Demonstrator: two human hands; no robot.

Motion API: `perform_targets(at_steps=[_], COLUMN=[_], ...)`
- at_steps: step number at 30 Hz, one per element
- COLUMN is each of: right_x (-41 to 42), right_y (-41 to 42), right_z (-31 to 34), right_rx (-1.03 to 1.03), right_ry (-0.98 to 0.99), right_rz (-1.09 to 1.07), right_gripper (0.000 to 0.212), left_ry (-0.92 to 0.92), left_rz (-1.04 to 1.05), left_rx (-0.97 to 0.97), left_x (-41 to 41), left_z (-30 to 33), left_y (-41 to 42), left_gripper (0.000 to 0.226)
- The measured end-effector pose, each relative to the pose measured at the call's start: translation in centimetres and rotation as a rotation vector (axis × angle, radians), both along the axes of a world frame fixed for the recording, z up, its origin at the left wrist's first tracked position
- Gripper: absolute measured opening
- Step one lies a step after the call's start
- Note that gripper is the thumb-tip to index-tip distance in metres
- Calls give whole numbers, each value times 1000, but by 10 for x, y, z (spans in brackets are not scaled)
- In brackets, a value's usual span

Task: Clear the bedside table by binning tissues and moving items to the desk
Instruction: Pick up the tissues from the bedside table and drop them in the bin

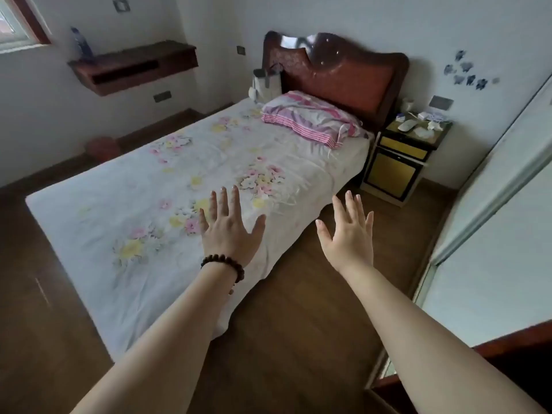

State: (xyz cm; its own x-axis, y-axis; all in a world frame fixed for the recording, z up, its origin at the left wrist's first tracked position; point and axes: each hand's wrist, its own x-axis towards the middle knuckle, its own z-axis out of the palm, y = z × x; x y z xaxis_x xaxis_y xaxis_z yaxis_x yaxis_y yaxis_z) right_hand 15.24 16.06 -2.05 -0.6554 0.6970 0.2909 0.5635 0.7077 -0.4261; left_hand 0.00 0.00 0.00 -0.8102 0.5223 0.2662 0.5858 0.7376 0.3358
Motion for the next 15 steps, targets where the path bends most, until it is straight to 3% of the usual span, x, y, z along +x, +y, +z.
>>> perform_targets(at_steps=[7, 15], right_x=[31, 71], right_y=[24, 116], right_z=[-41, -72], right_rx=[-16, -41], right_ry=[-43, -123], right_rz=[-199, -484], right_gripper=[62, 63], left_ry=[0, -28], left_rz=[-151, -363], left_rx=[-99, -117], left_x=[0, -2], left_z=[-39, -67], left_y=[46, 177], left_gripper=[80, 82])
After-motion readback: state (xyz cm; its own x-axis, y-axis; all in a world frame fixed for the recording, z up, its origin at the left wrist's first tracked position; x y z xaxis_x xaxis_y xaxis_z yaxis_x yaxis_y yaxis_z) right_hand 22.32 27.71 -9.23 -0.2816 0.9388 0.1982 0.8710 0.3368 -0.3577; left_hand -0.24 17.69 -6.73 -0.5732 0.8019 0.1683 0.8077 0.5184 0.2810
